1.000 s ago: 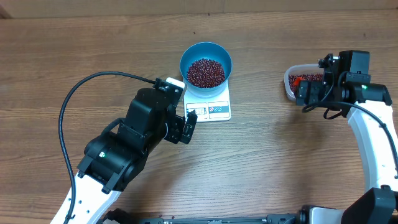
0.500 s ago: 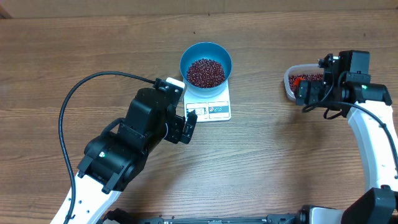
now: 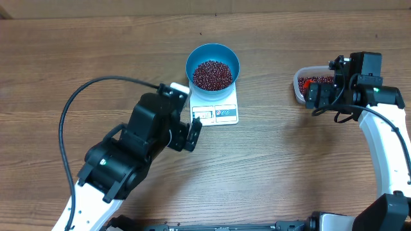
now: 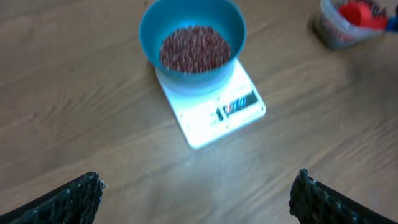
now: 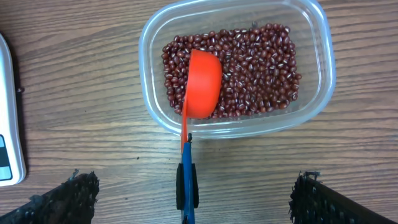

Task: Scoop item into bowl and weigh 150g on scale

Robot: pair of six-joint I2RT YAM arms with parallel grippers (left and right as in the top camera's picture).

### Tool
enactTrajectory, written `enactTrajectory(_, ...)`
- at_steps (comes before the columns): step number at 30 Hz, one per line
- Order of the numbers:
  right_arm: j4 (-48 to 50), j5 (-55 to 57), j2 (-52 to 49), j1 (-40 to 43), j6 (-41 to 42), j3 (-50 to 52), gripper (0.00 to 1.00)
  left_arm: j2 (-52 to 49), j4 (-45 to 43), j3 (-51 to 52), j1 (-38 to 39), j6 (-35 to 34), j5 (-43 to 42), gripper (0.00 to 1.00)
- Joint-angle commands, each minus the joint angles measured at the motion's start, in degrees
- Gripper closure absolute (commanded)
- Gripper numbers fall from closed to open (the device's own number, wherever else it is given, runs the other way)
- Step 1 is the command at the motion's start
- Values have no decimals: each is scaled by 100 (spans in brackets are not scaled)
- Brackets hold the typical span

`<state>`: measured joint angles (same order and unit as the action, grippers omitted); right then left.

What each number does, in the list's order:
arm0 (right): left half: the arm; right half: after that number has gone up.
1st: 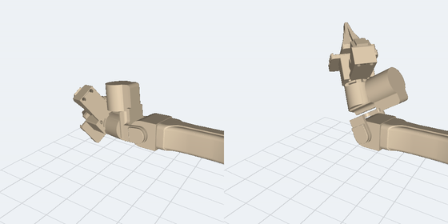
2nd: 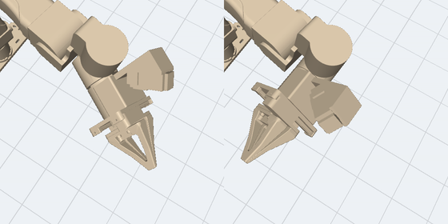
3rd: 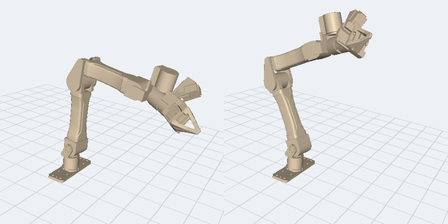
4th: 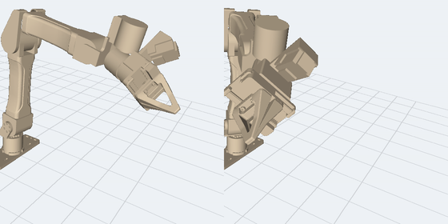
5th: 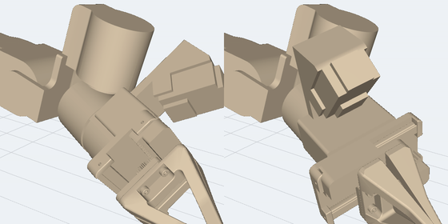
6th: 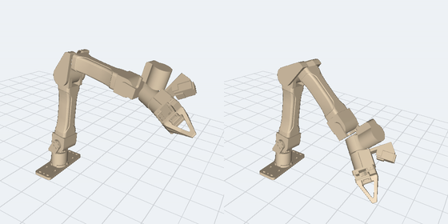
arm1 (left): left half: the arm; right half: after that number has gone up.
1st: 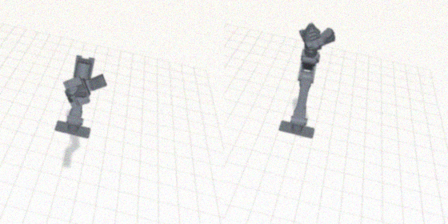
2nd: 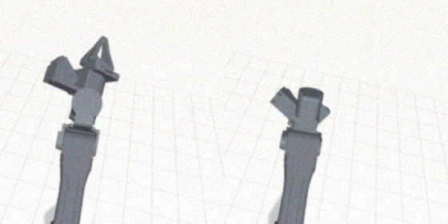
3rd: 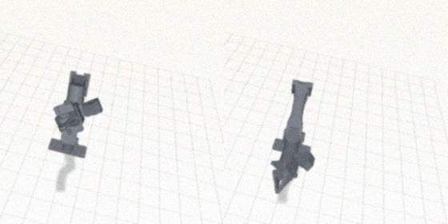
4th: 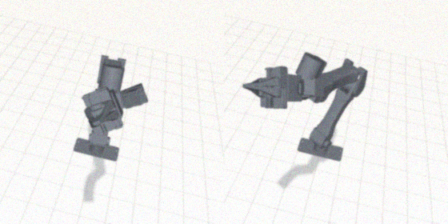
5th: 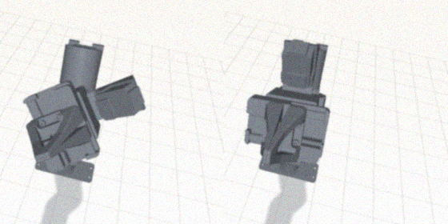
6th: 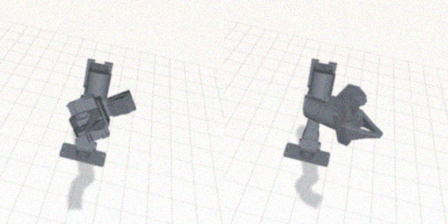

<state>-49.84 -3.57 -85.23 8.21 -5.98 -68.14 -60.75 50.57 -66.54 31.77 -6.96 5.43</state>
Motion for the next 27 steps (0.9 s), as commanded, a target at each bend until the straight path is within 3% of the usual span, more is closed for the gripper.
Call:
enactTrajectory(1,0,52,111,22,35,-131,0,413,103,-68,-26,-120,-31,0)
enactTrajectory(9,0,52,111,22,37,-131,0,1266,42,129,-264,-122,-55,0)
enactTrajectory(15,0,52,111,22,37,-131,0,2085,-315,927,-752,-365,-326,0)
enactTrajectory(27,0,52,111,22,37,-131,0,4325,-2463,3322,-1556,-481,-918,1)
